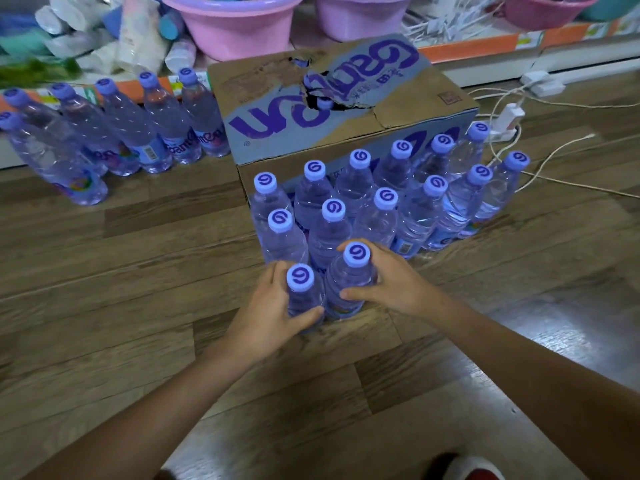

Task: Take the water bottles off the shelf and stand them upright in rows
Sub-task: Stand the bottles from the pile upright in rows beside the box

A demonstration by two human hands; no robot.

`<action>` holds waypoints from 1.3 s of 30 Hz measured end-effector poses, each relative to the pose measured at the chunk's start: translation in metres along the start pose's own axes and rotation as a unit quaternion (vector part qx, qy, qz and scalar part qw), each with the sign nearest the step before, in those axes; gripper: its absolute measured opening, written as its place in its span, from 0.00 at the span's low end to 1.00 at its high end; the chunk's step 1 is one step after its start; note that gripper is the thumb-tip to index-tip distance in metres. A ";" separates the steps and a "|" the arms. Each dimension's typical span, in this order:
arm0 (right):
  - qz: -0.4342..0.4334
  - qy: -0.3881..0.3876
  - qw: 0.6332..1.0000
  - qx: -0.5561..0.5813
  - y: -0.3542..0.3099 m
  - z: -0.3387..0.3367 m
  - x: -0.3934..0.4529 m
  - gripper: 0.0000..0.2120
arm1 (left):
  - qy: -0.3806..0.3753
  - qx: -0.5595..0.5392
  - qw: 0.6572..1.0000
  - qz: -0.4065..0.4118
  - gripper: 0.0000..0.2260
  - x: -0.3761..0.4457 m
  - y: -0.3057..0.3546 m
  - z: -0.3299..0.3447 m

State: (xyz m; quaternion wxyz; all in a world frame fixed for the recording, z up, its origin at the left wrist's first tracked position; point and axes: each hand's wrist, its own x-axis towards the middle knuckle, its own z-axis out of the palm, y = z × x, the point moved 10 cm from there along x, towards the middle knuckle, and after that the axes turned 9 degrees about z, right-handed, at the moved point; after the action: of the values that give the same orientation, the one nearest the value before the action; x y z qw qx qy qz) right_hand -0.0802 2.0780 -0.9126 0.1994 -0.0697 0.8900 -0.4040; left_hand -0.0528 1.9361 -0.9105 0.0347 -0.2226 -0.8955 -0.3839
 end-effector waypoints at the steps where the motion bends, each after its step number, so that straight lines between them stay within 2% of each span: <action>1: 0.002 0.001 1.000 -0.001 0.001 0.000 0.001 0.31 | 0.000 -0.002 1.000 -0.001 0.27 0.000 0.000 0.000; 5: 0.030 -0.011 0.999 0.005 0.009 0.000 0.003 0.33 | -0.023 -0.013 1.000 -0.002 0.32 0.006 -0.002 0.000; 9: 0.039 -0.068 0.996 -0.028 0.002 -0.008 -0.004 0.38 | -0.102 -0.035 0.994 0.002 0.42 0.003 -0.005 -0.002; 12: 0.031 -0.029 0.998 -0.055 -0.025 -0.047 -0.010 0.35 | -0.141 -0.030 0.989 -0.021 0.40 -0.005 -0.014 -0.030; 14: 0.008 0.017 0.998 -0.062 -0.057 -0.074 -0.010 0.33 | -0.121 0.006 0.992 -0.031 0.38 -0.008 -0.028 -0.067; 17: -0.018 0.049 0.995 -0.089 -0.107 -0.086 0.008 0.28 | -0.076 0.114 0.988 -0.065 0.47 -0.011 -0.065 -0.132; 19: -0.053 0.058 0.986 -0.149 -0.142 -0.073 0.032 0.27 | -0.047 0.163 0.980 -0.100 0.48 -0.015 -0.096 -0.176; 21: -0.087 0.060 0.971 -0.215 -0.175 -0.047 0.062 0.26 | -0.011 0.201 0.970 -0.136 0.41 -0.020 -0.125 -0.217; 23: -0.119 0.048 0.960 -0.248 -0.205 -0.010 0.095 0.26 | 0.002 0.243 0.951 -0.190 0.29 -0.028 -0.155 -0.252; 25: -0.128 0.015 0.955 -0.267 -0.223 0.030 0.129 0.28 | 0.010 0.275 0.933 -0.231 0.24 -0.034 -0.181 -0.279; 28: -0.094 -0.016 0.943 -0.319 -0.228 0.073 0.177 0.30 | 0.020 0.310 0.913 -0.266 0.26 -0.039 -0.216 -0.309; 31: -0.056 -0.012 0.926 -0.372 -0.229 0.089 0.218 0.31 | 0.000 0.375 0.888 -0.266 0.26 -0.032 -0.246 -0.324; 36: 0.002 0.035 0.920 -0.390 -0.228 0.085 0.278 0.28 | 0.035 0.337 0.898 -0.281 0.29 -0.002 -0.300 -0.340; 39: 0.031 0.064 0.914 -0.399 -0.226 0.080 0.308 0.31 | 0.100 0.290 0.906 -0.292 0.31 0.020 -0.323 -0.358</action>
State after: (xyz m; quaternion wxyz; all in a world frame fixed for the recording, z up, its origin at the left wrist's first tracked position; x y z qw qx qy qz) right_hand -0.3361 1.7850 -0.8836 0.1100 -0.0902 0.9897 -0.0128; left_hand -0.2468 1.4958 -0.8715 0.0730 0.1084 -0.9841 -0.1205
